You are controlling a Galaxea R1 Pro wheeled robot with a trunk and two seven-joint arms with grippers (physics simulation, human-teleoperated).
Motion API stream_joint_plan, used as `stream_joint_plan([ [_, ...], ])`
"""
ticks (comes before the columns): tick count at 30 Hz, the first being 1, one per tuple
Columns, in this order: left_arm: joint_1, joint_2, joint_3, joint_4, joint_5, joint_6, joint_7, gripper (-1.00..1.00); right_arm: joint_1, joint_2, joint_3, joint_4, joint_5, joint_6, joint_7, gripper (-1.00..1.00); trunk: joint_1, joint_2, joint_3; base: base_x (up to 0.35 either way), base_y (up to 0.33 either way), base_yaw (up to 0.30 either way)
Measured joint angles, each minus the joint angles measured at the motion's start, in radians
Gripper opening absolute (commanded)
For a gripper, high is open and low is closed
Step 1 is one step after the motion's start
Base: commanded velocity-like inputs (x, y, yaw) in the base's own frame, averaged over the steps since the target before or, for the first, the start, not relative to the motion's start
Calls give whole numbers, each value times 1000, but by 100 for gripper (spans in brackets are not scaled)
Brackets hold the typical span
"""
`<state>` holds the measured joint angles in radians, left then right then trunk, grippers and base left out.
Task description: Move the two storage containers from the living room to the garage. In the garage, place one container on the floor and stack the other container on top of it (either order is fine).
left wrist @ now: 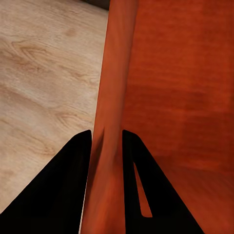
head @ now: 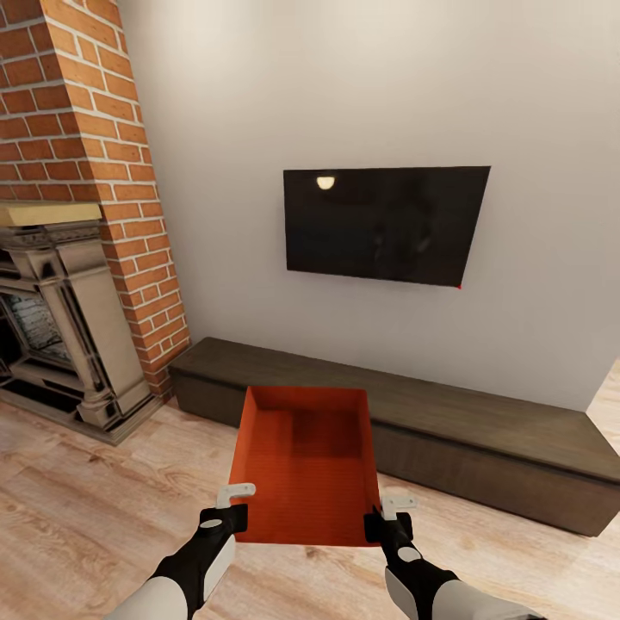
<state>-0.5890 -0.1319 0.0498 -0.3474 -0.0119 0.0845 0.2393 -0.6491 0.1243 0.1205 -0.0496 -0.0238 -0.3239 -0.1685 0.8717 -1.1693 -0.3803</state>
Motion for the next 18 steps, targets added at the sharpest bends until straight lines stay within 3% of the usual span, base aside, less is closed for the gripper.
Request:
stream_joint_plan([
  [18, 0, 0, -1, 0, 1, 0, 1, -100, 0, 0, -2, 0, 2, 1, 0, -100, 0, 0, 0, 0, 0, 0],
])
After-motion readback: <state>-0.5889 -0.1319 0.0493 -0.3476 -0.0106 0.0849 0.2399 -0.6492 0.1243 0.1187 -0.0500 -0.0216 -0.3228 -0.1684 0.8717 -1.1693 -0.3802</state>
